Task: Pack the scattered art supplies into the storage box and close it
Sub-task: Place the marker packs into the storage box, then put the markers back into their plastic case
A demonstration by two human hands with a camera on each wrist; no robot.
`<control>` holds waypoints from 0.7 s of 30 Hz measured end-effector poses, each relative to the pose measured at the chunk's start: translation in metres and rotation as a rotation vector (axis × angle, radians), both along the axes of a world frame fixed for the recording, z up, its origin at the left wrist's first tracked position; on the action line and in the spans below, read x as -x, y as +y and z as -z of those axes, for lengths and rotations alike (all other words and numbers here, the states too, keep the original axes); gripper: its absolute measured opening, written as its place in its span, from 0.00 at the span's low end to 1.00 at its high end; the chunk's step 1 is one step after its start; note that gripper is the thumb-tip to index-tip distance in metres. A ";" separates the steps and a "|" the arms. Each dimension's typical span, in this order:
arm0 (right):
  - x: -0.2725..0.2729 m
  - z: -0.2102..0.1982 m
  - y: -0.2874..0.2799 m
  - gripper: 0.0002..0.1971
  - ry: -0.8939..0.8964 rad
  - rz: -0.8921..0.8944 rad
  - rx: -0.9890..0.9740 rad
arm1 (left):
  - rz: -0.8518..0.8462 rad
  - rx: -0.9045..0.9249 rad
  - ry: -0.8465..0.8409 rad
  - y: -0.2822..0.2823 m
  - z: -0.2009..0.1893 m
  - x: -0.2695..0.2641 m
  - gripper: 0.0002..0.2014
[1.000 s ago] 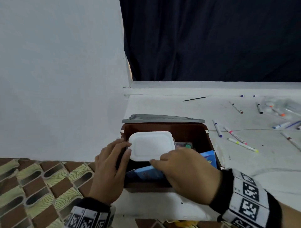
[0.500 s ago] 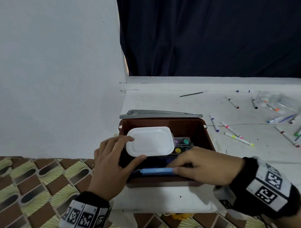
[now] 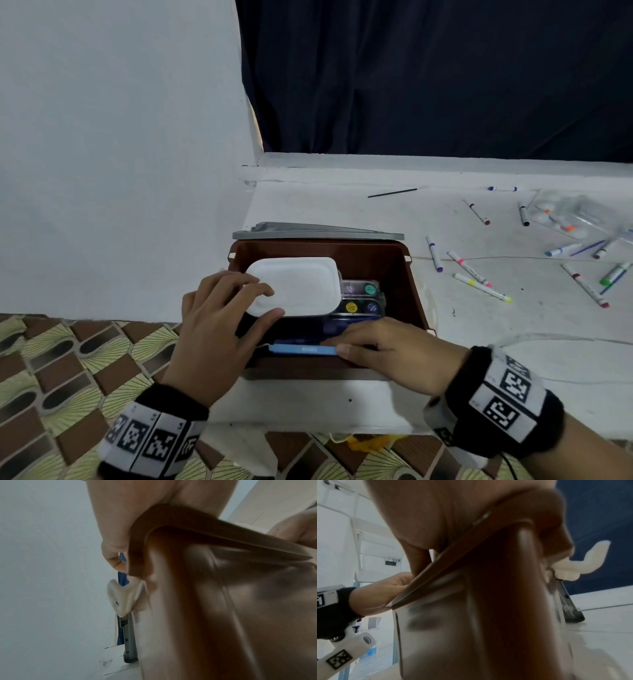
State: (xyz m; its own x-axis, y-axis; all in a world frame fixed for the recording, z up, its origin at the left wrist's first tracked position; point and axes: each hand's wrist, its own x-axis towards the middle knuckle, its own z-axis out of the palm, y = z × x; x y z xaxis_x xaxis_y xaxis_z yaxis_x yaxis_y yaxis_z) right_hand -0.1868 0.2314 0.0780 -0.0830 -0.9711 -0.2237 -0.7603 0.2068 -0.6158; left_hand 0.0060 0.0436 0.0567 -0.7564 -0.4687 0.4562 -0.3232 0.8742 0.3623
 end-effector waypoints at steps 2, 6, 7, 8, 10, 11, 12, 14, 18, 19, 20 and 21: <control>0.001 0.001 0.007 0.19 -0.015 0.000 0.107 | 0.013 -0.030 0.043 0.010 -0.003 0.003 0.17; 0.017 -0.012 0.034 0.15 -0.039 0.072 0.346 | 0.087 -0.090 0.144 0.044 -0.016 0.018 0.14; 0.024 -0.016 0.045 0.14 -0.035 0.097 0.409 | 0.113 -0.104 0.166 0.055 -0.020 0.024 0.13; 0.033 -0.020 0.058 0.13 -0.044 0.128 0.464 | 0.136 -0.118 0.188 0.068 -0.025 0.032 0.13; 0.052 -0.026 0.088 0.11 -0.092 0.202 0.540 | 0.170 -0.148 0.220 0.096 -0.032 0.053 0.11; 0.063 -0.027 0.104 0.10 -0.107 0.236 0.565 | 0.181 -0.167 0.226 0.110 -0.035 0.065 0.11; 0.076 -0.027 0.122 0.08 -0.112 0.268 0.583 | 0.191 -0.193 0.232 0.126 -0.037 0.079 0.11; 0.103 -0.025 0.157 0.08 -0.128 0.340 0.597 | 0.212 -0.263 0.253 0.158 -0.041 0.107 0.10; 0.156 -0.011 0.223 0.08 -0.183 0.504 0.616 | 0.269 -0.388 0.323 0.219 -0.040 0.169 0.10; 0.167 -0.007 0.238 0.08 -0.191 0.540 0.614 | 0.276 -0.403 0.327 0.232 -0.038 0.183 0.11; 0.178 -0.003 0.253 0.08 -0.200 0.573 0.609 | 0.279 -0.421 0.324 0.245 -0.035 0.197 0.11; 0.189 0.000 0.267 0.08 -0.211 0.605 0.601 | 0.282 -0.443 0.316 0.258 -0.032 0.210 0.10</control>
